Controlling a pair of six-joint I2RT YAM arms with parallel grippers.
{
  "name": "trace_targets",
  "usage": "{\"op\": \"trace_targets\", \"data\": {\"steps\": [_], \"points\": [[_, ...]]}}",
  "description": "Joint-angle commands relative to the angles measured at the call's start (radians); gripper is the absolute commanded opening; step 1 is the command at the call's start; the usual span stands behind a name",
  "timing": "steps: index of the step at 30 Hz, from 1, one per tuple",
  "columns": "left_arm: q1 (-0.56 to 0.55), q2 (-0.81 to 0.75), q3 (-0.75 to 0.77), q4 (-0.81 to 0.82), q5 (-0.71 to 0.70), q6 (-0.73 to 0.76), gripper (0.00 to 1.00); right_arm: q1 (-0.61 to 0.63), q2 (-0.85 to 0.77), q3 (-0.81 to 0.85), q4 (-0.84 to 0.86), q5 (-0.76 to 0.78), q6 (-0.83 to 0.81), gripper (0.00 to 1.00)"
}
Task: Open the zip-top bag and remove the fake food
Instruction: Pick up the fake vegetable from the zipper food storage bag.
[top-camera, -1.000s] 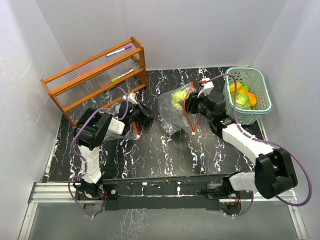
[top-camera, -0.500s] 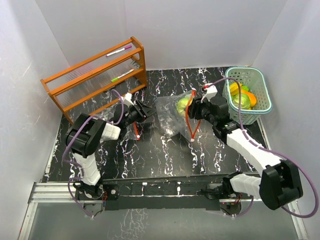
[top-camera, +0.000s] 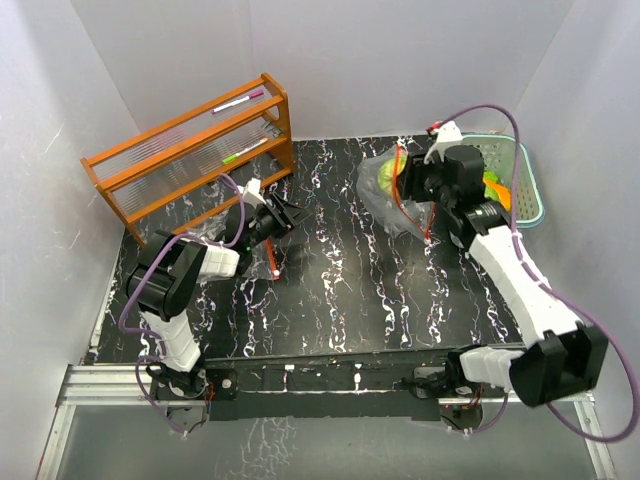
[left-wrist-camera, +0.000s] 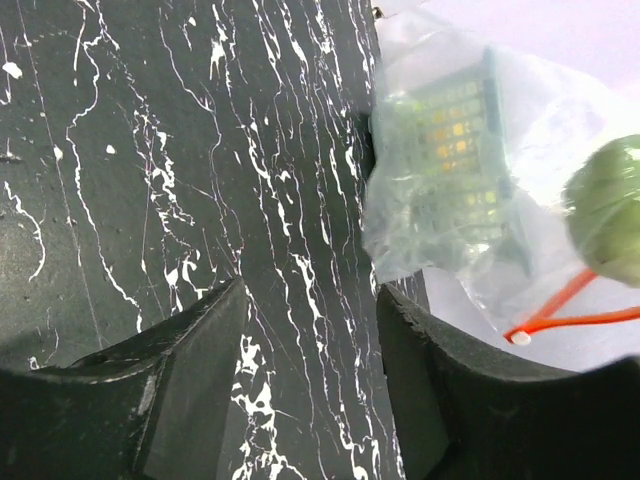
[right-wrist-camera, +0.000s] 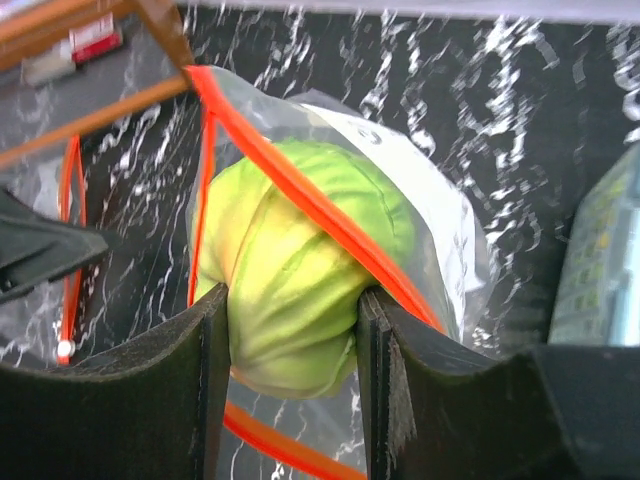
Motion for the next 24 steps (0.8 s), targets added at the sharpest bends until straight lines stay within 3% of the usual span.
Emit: {"op": "trace_targets", "data": {"steps": [1,9,16,24], "points": [[-0.008,-0.011,0.058,-0.010,-0.001,0.015,0.57,0.003,0.107,0.025,-0.227,-0.148,-0.035,0.09],[-0.109,0.025,0.180,-0.013,-0.021,0.058,0.96,0.003,0.027,-0.121,-0.139,-0.344,-0.006,0.09],[-0.141,0.061,0.251,-0.063,-0.050,0.105,0.97,0.003,-0.003,-0.113,-0.199,-0.381,-0.038,0.09],[-0.264,0.272,0.322,-0.059,-0.081,0.083,0.97,0.001,-0.102,-0.018,-0.257,-0.442,-0.031,0.08]]}}
